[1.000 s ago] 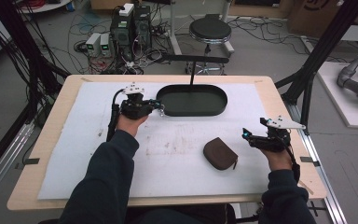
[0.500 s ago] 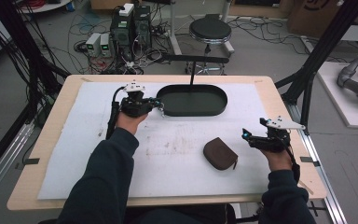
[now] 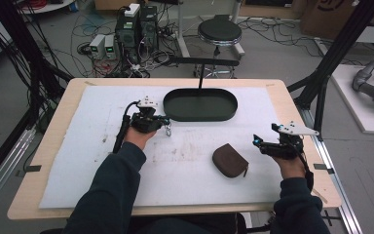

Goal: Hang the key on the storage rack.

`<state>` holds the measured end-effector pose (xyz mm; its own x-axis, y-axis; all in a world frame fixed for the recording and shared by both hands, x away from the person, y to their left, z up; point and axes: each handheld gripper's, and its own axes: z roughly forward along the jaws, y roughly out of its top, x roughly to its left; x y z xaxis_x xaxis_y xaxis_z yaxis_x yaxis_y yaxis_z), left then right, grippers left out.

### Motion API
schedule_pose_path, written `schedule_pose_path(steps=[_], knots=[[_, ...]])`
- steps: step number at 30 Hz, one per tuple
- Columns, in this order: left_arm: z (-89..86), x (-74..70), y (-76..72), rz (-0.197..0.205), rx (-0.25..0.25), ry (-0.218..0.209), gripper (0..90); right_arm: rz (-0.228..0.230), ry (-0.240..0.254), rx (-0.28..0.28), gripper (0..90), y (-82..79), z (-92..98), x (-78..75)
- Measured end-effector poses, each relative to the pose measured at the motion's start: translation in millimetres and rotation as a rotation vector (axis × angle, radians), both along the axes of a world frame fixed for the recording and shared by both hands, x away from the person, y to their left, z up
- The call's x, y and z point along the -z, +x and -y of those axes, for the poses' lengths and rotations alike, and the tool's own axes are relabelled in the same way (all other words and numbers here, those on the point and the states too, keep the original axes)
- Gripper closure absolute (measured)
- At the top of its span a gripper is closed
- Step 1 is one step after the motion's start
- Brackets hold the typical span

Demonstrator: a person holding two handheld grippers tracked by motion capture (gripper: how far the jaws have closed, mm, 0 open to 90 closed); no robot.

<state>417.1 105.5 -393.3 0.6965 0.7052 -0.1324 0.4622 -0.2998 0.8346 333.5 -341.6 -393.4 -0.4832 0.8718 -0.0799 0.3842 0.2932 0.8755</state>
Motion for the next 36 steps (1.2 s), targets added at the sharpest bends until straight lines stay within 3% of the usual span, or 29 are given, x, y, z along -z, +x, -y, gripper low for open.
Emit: schedule_pose_path(steps=[5,20,23,25,31,36], knots=[[0.9,2.6,1.0,-0.021,0.001,0.025,88.1,-0.001,0.001,0.001,17.4,-0.1,0.1,-0.2],[-5.4,9.1,-0.9,-0.043,-0.012,-0.010,87.8,-0.003,0.004,0.000,17.4,-0.3,-0.6,-0.2],[-5.5,10.1,-0.4,-0.064,0.000,0.000,86.9,-0.004,0.004,0.001,17.4,-0.4,-0.7,-0.3],[-3.6,15.6,-0.4,-0.095,0.024,0.055,86.6,-0.002,0.002,0.000,17.4,-0.2,-0.2,-0.2],[-4.2,25.7,-1.9,-0.124,0.031,0.062,86.7,-0.005,0.006,0.003,17.4,-0.2,0.1,0.1],[2.8,25.9,-7.1,-0.123,0.085,0.084,87.7,-0.003,0.003,0.003,17.4,-0.1,0.6,0.0]])
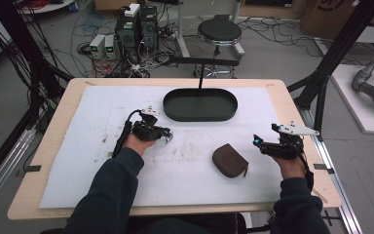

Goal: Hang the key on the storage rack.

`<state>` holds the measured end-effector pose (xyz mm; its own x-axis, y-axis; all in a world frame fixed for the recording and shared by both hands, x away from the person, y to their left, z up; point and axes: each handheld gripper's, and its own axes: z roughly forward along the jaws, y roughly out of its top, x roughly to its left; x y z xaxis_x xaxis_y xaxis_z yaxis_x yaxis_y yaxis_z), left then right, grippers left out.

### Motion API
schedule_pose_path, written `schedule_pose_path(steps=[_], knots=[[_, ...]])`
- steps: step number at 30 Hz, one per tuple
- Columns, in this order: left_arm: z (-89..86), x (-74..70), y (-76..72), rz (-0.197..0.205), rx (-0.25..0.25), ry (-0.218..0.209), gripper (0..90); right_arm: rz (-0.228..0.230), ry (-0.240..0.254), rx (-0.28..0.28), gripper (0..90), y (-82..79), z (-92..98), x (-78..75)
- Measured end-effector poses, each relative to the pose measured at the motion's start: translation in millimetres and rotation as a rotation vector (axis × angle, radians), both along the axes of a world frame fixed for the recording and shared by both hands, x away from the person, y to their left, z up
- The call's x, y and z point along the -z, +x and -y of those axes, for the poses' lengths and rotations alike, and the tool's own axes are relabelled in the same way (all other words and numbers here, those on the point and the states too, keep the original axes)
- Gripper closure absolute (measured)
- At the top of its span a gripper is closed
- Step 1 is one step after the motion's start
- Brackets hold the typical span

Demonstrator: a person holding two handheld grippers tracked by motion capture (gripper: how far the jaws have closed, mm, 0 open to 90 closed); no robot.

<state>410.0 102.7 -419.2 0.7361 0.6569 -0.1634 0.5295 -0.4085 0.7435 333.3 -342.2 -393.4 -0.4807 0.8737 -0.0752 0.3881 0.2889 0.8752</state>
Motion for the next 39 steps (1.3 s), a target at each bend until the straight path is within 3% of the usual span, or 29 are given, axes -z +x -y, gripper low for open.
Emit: schedule_pose_path(steps=[3,8,11,20,28,36,39], knots=[[3.8,3.0,-6.0,0.003,0.025,0.006,87.7,-0.001,0.003,0.002,17.4,-0.2,0.7,-0.2],[-0.7,8.7,-10.8,0.005,0.022,0.004,87.7,-0.001,-0.002,-0.001,17.4,-0.5,-0.3,0.0],[0.3,8.5,-12.4,0.016,0.038,0.030,87.4,-0.001,-0.002,-0.003,17.4,-0.3,-1.1,-0.1],[3.7,14.8,-10.9,-0.011,0.052,0.074,87.1,-0.001,-0.002,-0.005,17.4,0.2,-0.6,0.4],[1.9,12.8,-11.1,-0.012,0.045,0.068,88.1,-0.002,0.000,-0.002,17.4,0.0,-0.4,0.2],[-10.8,-6.7,-10.9,0.056,0.010,-0.048,88.1,-0.001,0.000,-0.004,17.4,0.2,-1.1,0.2],[-14.4,-18.0,-8.6,0.083,0.001,-0.069,88.1,0.001,-0.003,-0.005,17.4,0.5,-1.3,0.2]])
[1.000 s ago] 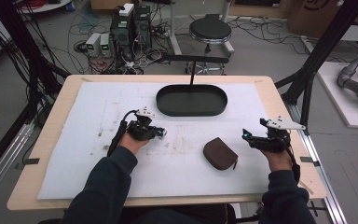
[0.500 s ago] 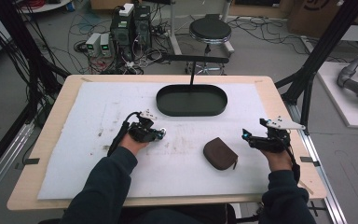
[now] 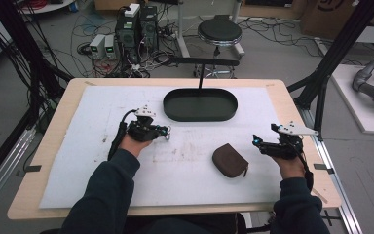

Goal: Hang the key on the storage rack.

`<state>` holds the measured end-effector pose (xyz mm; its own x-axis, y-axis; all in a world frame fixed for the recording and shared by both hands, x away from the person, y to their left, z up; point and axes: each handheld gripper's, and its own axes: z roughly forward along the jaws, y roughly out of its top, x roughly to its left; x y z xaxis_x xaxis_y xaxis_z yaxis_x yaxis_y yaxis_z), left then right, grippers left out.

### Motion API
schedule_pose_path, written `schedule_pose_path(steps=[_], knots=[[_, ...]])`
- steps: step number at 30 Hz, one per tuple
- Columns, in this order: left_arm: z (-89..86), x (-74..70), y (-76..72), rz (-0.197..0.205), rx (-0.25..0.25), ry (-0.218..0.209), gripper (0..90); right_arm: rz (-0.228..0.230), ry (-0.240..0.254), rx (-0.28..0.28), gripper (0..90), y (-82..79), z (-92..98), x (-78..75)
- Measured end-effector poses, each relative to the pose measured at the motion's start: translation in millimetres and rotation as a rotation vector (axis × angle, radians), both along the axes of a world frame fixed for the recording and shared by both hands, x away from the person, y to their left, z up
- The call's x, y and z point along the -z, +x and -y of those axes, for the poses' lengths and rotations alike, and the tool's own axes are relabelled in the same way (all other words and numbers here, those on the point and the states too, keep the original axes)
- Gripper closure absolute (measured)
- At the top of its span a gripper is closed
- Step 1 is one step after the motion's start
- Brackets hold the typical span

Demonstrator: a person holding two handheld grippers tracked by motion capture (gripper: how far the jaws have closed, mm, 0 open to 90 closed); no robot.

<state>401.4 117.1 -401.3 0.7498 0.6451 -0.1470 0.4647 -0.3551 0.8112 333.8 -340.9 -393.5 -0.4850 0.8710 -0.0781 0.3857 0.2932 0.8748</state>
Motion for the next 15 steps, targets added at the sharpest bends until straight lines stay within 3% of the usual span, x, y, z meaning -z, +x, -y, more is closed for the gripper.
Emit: schedule_pose_path(steps=[5,15], knots=[[-2.0,-24.4,8.6,0.061,-0.014,-0.050,88.1,-0.004,0.005,0.002,17.4,-0.1,0.0,-0.4],[0.5,-73.3,44.6,0.148,-0.009,-0.131,88.1,0.003,0.013,-0.004,17.4,1.1,1.0,-0.5]])
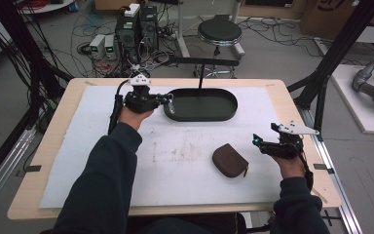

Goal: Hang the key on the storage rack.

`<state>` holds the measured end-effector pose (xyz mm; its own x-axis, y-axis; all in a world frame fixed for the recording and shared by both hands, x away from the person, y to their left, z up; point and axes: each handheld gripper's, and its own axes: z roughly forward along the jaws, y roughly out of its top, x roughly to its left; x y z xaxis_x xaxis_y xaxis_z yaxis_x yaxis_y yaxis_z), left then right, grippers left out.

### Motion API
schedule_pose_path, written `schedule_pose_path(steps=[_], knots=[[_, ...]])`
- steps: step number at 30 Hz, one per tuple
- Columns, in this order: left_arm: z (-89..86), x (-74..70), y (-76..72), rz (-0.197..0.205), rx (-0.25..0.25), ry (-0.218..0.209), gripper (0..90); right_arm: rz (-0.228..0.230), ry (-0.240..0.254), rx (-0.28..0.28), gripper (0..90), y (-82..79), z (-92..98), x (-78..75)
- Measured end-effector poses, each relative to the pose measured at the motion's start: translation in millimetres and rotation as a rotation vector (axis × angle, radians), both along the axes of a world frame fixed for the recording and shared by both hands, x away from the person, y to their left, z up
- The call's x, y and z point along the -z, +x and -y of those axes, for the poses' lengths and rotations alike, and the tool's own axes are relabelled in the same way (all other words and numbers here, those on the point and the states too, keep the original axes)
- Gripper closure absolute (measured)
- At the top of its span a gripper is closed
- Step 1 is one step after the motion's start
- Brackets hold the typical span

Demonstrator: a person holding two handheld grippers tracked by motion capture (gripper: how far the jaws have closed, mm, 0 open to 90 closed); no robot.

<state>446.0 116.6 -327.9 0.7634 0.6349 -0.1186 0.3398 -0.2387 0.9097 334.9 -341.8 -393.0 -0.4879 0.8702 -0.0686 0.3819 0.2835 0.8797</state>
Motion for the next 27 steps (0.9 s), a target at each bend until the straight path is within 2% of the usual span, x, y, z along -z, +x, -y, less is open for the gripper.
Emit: schedule_pose_path(steps=[7,13,19,23,27], knots=[[7.5,-20.6,28.6,0.026,0.014,-0.023,88.1,0.002,0.015,0.005,17.4,0.4,2.2,-0.4],[11.9,-30.5,56.6,0.028,0.003,-0.009,88.1,0.000,0.022,0.010,17.4,0.1,3.4,-0.4],[14.5,-31.0,81.9,0.019,-0.015,-0.039,88.1,-0.010,0.025,0.006,17.4,2.1,3.4,1.6],[18.6,-29.2,94.7,0.009,-0.028,-0.001,88.1,-0.014,0.025,0.003,17.4,2.8,3.5,2.1],[18.0,-28.0,101.3,0.010,-0.051,-0.015,88.0,-0.019,0.023,0.000,17.4,2.5,2.9,2.3]])
